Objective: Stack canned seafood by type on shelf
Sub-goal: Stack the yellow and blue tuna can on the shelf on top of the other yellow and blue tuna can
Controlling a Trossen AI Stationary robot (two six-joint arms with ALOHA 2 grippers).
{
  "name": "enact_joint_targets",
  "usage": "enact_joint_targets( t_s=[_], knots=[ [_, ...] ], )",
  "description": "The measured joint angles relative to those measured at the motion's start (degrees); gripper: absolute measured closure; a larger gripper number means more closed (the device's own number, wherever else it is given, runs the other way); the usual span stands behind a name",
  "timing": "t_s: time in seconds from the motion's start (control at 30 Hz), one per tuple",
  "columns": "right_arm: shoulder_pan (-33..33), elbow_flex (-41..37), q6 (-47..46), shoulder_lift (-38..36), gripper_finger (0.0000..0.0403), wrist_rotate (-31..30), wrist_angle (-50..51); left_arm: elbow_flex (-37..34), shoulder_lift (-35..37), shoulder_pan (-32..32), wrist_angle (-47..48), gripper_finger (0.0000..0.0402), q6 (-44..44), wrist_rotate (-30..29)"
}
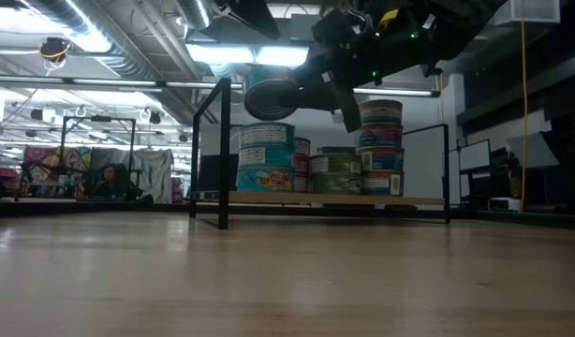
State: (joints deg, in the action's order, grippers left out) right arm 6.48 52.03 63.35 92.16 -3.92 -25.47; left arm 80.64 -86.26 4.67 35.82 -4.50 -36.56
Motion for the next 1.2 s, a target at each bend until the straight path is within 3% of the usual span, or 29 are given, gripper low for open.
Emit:
enact_joint_targets(
  t_s=[1.2],
  knots=[
    [2.3, 0.0, -0.3, -0.1, 0.0255, 1.6, 5.3, 0.0, 0.0, 0.0, -0.1, 0.0341, 0.7, 0.0]
  ],
)
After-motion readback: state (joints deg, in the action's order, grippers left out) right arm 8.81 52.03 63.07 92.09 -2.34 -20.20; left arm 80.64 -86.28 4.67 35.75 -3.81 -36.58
